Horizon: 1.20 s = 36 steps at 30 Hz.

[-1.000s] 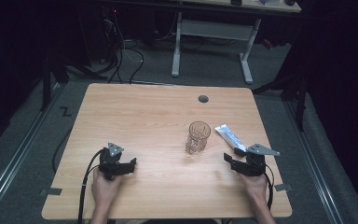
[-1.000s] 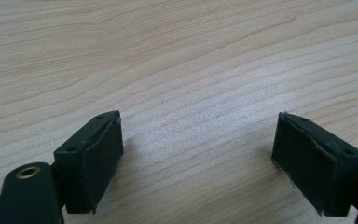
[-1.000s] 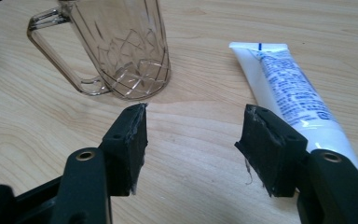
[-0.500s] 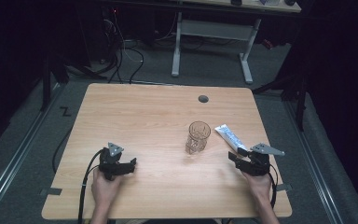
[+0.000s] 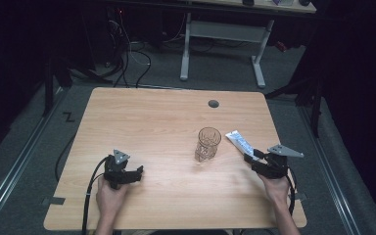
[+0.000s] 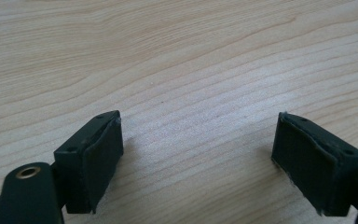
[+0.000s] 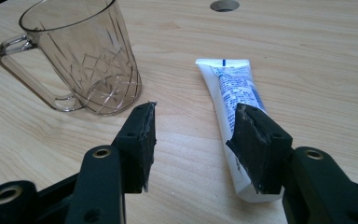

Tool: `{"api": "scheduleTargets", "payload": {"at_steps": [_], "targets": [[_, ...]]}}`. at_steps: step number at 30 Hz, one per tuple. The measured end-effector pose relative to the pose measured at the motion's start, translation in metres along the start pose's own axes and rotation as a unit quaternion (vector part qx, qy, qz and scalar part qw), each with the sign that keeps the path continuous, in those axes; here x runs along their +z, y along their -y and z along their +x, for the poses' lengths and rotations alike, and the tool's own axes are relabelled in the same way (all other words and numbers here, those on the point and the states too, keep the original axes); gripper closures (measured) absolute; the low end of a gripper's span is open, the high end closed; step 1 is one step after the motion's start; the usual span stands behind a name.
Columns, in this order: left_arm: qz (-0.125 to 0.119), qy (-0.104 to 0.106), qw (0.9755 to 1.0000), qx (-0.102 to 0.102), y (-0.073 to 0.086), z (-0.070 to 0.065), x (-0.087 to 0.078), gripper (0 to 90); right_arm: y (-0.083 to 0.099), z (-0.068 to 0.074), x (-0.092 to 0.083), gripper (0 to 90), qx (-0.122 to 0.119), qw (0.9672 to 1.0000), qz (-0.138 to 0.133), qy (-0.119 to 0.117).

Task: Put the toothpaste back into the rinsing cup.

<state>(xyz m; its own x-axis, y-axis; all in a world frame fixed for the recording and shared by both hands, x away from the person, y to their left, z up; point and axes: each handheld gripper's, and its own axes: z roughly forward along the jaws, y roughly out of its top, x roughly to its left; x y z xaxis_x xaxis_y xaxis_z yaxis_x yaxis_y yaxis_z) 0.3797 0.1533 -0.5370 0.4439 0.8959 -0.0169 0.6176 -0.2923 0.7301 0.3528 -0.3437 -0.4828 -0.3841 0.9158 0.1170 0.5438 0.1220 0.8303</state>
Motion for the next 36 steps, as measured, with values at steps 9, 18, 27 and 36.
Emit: {"api": "scheduleTargets", "payload": {"at_steps": [9,18,27,36], "targets": [[0.000,0.000,1.0000,0.000,0.000,0.000,0.000,16.2,-0.008,-0.007,0.000,50.6,0.009,0.9999,0.002,0.005],[0.000,0.000,1.0000,0.000,0.000,0.000,0.000,16.3,-0.023,-0.011,0.003,50.1,-0.006,0.9996,0.025,0.015],[0.000,0.000,1.0000,0.000,0.000,0.000,0.000,16.2,-0.037,-0.012,0.007,48.1,-0.014,0.9991,0.034,0.019],[0.000,0.000,1.0000,0.000,0.000,0.000,0.000,16.3,-0.050,-0.014,0.018,44.8,-0.024,0.9979,0.053,0.027]]}}
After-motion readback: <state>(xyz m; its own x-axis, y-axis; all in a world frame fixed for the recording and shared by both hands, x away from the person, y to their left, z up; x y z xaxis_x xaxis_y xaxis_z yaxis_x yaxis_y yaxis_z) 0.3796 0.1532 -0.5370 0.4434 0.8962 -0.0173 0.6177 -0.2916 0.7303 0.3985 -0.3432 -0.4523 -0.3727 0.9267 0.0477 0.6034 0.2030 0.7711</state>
